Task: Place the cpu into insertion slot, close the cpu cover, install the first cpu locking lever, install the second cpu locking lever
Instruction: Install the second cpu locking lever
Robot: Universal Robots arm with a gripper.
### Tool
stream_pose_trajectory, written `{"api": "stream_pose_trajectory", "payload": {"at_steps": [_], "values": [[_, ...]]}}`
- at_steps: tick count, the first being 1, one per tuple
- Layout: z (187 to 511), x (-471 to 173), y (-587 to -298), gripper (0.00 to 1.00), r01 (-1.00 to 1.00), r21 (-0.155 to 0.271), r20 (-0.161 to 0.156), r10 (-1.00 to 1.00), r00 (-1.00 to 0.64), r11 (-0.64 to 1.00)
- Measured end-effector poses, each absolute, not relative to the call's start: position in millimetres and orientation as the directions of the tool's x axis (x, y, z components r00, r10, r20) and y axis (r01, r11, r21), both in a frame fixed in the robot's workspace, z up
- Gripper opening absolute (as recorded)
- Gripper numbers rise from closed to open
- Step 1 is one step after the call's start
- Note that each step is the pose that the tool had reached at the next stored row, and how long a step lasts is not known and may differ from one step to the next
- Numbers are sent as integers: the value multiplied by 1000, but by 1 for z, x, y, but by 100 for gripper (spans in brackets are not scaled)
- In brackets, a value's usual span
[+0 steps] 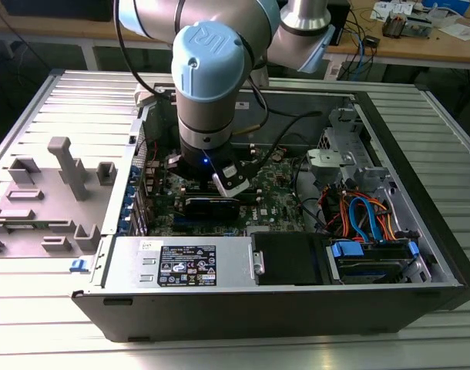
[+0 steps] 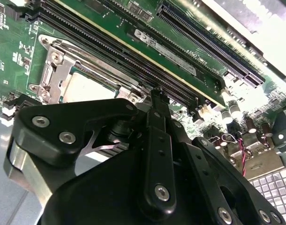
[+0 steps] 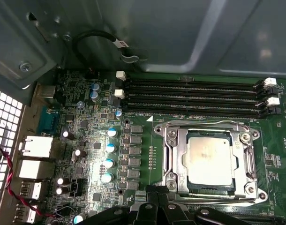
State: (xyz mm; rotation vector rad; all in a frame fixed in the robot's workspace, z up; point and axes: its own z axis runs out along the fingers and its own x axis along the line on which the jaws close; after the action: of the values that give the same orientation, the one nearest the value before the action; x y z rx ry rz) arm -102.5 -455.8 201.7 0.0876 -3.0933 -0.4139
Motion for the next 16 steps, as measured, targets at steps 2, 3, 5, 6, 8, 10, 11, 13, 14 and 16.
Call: {"api": "stream_pose_trajectory", "payload": {"at_steps": [2,3,5,6,8,10,11,13,14,16], "values": [[201,-103,-456,11,-53,263,12,-58,-998,963],[201,-103,-455,11,-53,263,12,-58,-998,963],[200,-103,-455,11,-53,263,12,-58,-998,963],[200,-103,-455,11,-53,263,12,-58,-998,963],[199,-103,-455,11,-53,264,11,-58,-998,963],[199,-104,-454,11,-53,264,12,-58,-998,963],[199,-104,-454,11,-53,264,12,-58,-998,963],[199,-105,-454,11,-53,264,12,-58,-998,963],[199,-105,-453,11,-53,265,12,-58,-998,963],[199,-105,-452,11,-53,265,12,-58,-998,963]]}}
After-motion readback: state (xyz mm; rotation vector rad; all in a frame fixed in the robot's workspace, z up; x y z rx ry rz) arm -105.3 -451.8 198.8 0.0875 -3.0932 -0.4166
